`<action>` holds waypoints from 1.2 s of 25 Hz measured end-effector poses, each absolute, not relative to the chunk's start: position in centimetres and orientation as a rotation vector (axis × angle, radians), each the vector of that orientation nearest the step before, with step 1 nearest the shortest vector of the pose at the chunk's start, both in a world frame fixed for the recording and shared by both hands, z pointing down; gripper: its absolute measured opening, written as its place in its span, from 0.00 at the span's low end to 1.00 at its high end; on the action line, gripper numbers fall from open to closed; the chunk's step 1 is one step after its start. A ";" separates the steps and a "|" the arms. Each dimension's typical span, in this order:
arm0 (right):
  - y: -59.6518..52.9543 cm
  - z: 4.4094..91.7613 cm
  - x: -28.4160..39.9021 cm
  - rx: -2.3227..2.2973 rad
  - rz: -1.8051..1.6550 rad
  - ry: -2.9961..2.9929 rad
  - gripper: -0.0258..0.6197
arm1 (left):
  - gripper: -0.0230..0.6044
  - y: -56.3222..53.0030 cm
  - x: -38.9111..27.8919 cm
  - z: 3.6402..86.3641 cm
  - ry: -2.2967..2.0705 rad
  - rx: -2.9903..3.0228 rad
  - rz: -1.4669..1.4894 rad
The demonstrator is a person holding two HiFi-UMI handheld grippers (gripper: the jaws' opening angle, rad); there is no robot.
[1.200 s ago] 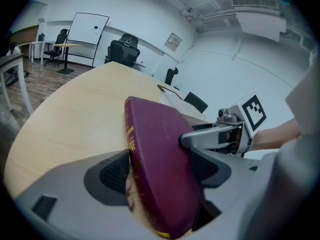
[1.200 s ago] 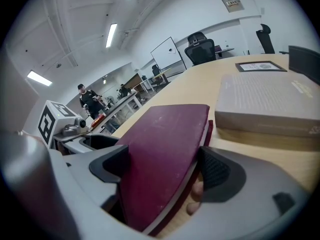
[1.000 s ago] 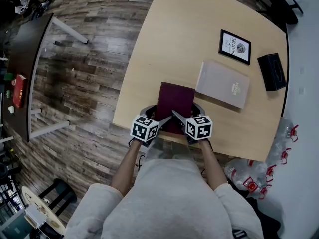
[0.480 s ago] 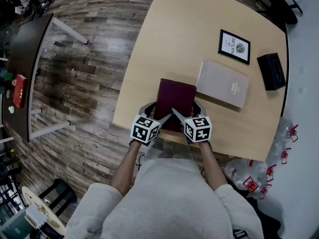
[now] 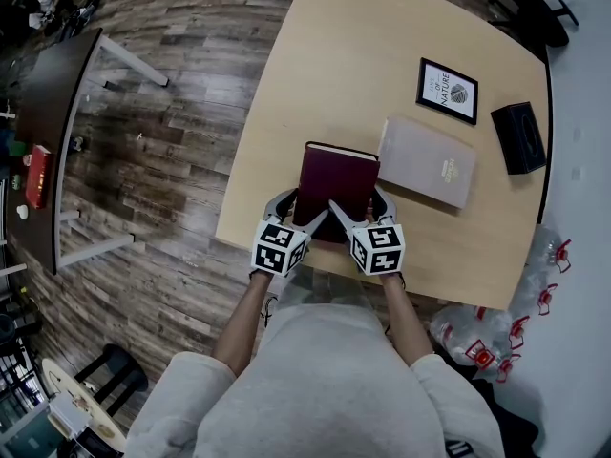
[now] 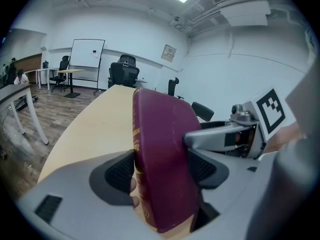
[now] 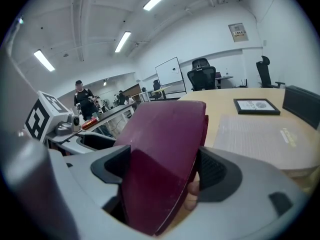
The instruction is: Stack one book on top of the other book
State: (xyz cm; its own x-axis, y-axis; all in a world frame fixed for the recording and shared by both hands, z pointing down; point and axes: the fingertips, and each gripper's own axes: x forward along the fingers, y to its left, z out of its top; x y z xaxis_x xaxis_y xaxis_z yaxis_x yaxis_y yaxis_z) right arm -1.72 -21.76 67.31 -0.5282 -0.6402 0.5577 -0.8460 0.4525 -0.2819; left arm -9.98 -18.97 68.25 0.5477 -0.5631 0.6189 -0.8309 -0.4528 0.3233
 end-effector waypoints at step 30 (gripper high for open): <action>-23.6 61.1 4.1 1.496 0.584 -2.345 0.64 | 0.53 -22.3 -5.0 62.6 -1.160 2.357 0.583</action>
State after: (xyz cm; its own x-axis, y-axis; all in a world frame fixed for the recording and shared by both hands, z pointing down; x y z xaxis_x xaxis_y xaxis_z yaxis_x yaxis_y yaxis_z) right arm 4.06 -23.59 61.09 -0.4135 -0.7886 0.4551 -0.9099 0.3755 -0.1761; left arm -4.97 -22.26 62.60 0.5576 -0.6230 0.5486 -0.8120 -0.5468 0.2042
